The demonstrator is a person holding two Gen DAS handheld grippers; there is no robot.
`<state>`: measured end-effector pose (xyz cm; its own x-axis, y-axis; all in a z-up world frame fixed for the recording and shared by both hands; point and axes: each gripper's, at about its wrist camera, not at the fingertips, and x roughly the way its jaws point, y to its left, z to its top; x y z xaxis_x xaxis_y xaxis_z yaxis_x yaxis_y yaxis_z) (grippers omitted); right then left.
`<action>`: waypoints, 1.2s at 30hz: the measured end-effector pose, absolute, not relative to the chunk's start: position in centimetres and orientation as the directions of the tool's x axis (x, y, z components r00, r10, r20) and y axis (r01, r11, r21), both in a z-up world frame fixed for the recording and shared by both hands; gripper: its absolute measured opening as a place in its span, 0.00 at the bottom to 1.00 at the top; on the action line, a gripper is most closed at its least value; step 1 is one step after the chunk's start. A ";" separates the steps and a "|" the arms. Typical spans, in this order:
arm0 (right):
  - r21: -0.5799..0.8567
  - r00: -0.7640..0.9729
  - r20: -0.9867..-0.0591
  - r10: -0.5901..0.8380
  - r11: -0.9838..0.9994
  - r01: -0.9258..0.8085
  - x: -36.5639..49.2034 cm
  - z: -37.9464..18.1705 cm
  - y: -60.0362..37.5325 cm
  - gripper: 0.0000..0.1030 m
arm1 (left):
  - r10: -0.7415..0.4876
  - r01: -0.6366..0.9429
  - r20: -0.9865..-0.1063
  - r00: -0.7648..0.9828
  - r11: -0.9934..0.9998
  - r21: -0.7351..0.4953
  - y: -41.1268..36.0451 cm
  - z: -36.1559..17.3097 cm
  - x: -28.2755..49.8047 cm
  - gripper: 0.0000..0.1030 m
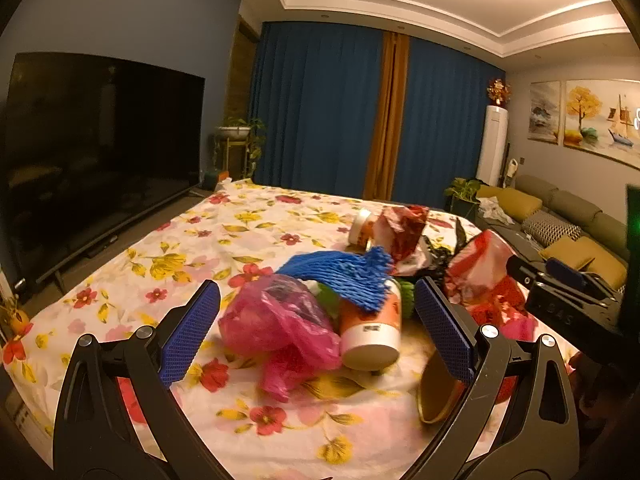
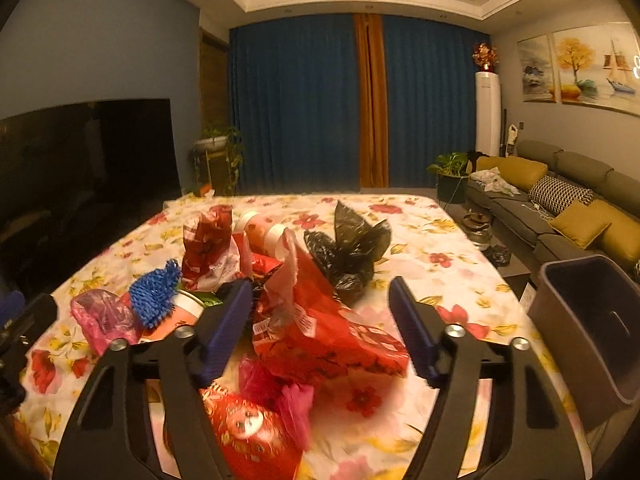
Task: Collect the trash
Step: 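Grasp the pink plastic bag with the left tool while the right tool grasps the red-and-white bag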
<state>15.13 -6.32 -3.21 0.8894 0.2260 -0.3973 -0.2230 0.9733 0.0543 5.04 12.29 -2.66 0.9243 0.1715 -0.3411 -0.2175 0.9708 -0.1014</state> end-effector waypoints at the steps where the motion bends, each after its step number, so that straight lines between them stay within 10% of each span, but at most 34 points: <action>1: 0.051 0.883 -0.411 0.227 0.973 -0.227 15.7 -3.5 -6.0 0.57 | 0.176 -0.222 -0.342 0.923 0.970 -0.100 12.6 -2.7 5.1 0.92; 12: 0.031 0.869 -0.446 0.214 0.974 -0.223 16.8 -4.9 -6.1 0.11 | 0.152 -0.230 -0.448 0.881 0.965 -0.123 15.3 -5.3 7.1 0.81; 21: 0.037 0.890 -0.413 0.192 0.980 -0.194 15.8 -4.1 -7.4 0.08 | 0.079 -0.226 -0.538 0.839 0.951 -0.213 17.2 -7.1 9.5 0.60; 26: 0.044 0.897 -0.399 0.189 0.981 -0.187 15.0 -3.6 -8.3 0.08 | 0.003 -0.195 -0.577 0.817 0.943 -0.271 17.6 -8.1 10.5 0.10; 36: 0.054 0.909 -0.373 0.184 0.983 -0.176 13.4 -2.7 -10.3 0.05 | 0.033 -0.184 -0.513 0.858 0.952 -0.247 16.1 -6.0 8.1 0.02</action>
<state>13.42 -10.33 -2.68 0.9094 0.1839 -0.3731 -0.1765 0.9828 0.0543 8.15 16.06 -6.01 0.8577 0.0327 -0.5132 -0.1838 0.9515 -0.2466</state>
